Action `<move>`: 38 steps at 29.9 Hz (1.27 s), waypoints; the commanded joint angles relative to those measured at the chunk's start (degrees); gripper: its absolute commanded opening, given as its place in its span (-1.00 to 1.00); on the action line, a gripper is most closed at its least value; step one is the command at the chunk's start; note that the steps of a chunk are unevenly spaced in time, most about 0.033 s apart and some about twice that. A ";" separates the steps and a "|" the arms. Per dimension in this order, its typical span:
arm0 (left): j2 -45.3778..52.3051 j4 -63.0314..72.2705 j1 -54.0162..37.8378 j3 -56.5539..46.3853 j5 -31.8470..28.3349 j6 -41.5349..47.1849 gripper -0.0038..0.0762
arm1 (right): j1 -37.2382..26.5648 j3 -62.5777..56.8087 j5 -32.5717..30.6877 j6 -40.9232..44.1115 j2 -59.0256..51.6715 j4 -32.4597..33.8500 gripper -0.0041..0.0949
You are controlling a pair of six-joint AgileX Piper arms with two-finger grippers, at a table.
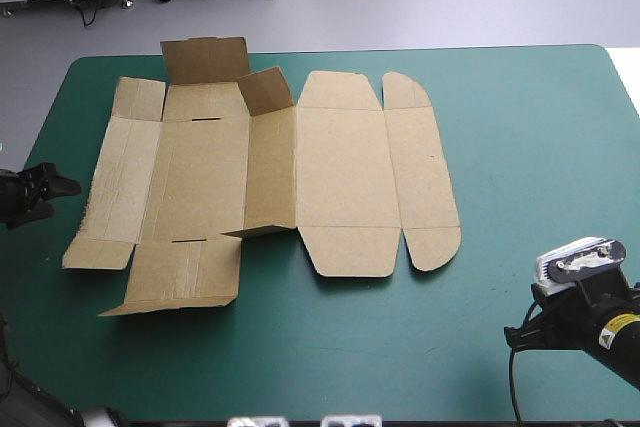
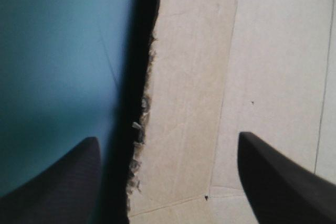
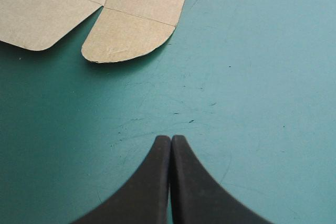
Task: Fold the box
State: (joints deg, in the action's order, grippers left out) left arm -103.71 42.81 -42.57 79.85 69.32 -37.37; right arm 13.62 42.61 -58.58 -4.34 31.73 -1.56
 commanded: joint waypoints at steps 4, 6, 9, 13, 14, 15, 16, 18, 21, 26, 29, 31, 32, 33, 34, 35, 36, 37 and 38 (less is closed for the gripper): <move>-0.50 1.04 0.05 1.89 4.98 1.97 0.63 | -0.07 1.33 2.64 -0.56 0.57 -1.36 -0.95; -1.29 0.52 0.57 1.89 4.98 1.69 0.63 | -0.07 1.33 2.64 -0.56 0.57 -1.11 -0.95; -3.01 0.39 1.76 1.89 5.08 1.69 0.63 | -0.07 1.33 2.64 -0.56 0.57 -1.23 -0.95; -4.89 -0.30 4.60 1.89 5.08 2.65 0.63 | -0.07 1.33 2.64 -0.56 0.57 -1.23 -0.95; -4.99 -0.30 5.52 1.89 5.08 2.65 0.63 | -0.07 1.33 2.64 -0.56 0.57 -1.23 -0.95; -5.12 -0.30 6.31 1.89 5.08 2.79 0.63 | -0.07 1.33 2.64 -0.56 0.57 -1.33 -0.95; -5.12 -0.30 7.37 1.77 5.08 2.79 0.63 | -0.07 1.33 2.64 -0.56 0.57 -1.33 -0.95; -5.12 -0.30 9.50 1.77 5.08 2.93 0.63 | -0.07 1.33 2.64 -0.56 0.57 -1.33 -0.95; -5.12 -0.30 13.68 1.77 5.08 4.42 0.55 | -0.07 1.33 2.64 -0.56 0.57 -1.33 -0.95; -5.12 -2.03 19.90 1.77 5.08 5.62 0.28 | -0.07 1.33 2.64 -0.56 0.57 -1.33 -0.95; -5.12 -5.71 22.06 1.77 5.08 6.96 0.18 | -0.07 1.33 2.53 -0.56 0.57 -1.33 -0.95; -4.97 -7.41 22.78 1.77 5.08 8.65 0.02 | -0.07 1.33 2.53 -0.56 0.57 -1.33 -0.95; -4.83 -7.41 22.78 1.77 5.08 8.84 -0.15 | -0.07 1.33 2.53 -0.56 0.57 -1.33 -0.95; -4.73 -7.14 22.80 1.77 5.08 9.08 -0.40 | -0.07 1.33 2.53 -0.56 0.57 -1.33 -0.95; -4.62 -7.04 22.80 1.77 4.98 9.08 -0.69 | -0.07 1.33 2.53 -0.56 0.57 -1.33 -0.95; -4.62 -7.04 22.80 1.77 4.98 8.97 -0.92 | -0.07 1.33 2.63 -0.56 0.57 -1.33 -0.95; -4.62 -6.91 22.80 1.77 4.98 8.61 -0.91 | -0.07 1.33 2.63 -0.56 0.57 -1.33 -0.95; -4.62 -6.91 22.80 1.77 4.98 8.61 -0.91 | -0.07 1.33 2.63 -0.56 0.57 -1.33 -0.95; -4.62 -6.24 22.80 1.77 4.98 8.43 -0.92 | -0.07 1.33 2.63 -0.56 0.57 -1.33 -0.95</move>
State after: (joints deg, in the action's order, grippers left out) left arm -111.14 34.79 -20.20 80.63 69.12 -28.98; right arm 13.62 42.61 -58.81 -4.51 31.73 -2.98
